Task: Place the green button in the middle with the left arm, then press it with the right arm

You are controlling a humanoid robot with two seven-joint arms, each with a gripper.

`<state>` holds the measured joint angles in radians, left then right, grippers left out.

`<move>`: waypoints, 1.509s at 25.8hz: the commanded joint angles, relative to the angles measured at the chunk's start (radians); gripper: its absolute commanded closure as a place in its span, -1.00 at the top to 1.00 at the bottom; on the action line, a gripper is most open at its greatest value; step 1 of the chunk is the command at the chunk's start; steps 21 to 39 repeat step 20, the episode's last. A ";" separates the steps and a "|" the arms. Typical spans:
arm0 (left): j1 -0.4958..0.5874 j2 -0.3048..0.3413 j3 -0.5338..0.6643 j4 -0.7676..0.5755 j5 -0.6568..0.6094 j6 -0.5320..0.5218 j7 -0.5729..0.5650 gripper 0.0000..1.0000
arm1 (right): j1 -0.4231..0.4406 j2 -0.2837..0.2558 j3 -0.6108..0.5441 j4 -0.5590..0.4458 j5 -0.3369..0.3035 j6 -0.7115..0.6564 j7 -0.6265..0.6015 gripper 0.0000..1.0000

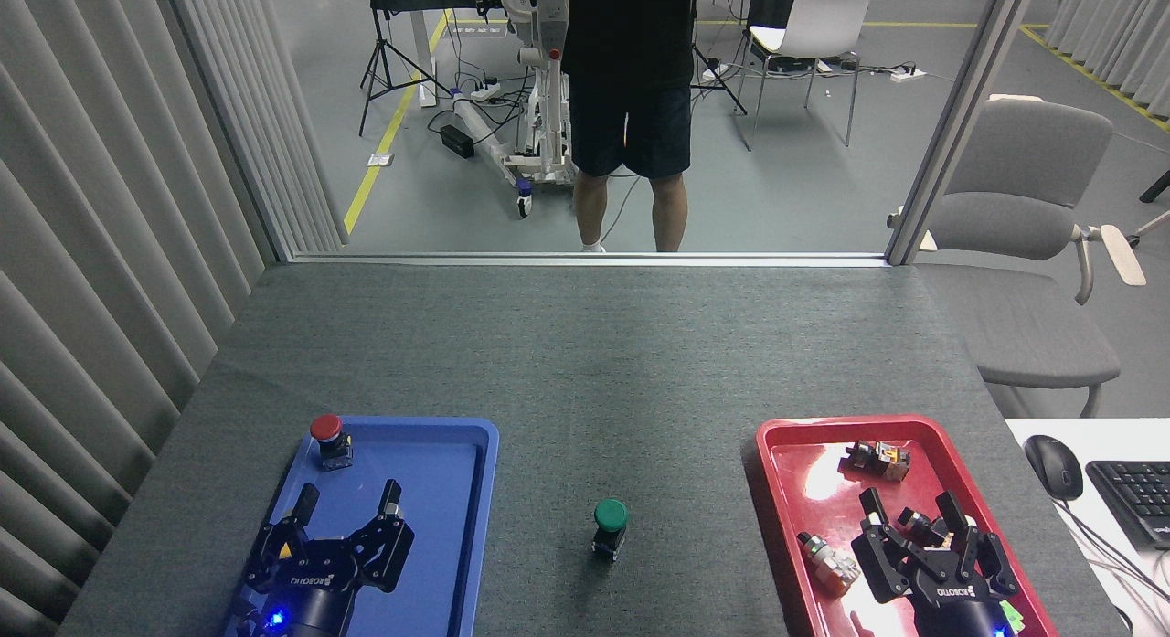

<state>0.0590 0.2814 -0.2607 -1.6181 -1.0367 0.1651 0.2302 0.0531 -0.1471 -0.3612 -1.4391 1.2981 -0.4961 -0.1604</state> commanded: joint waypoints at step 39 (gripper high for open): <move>0.005 0.001 0.000 0.003 -0.002 0.002 0.000 0.98 | -0.016 0.021 0.022 -0.014 0.069 0.016 0.012 1.00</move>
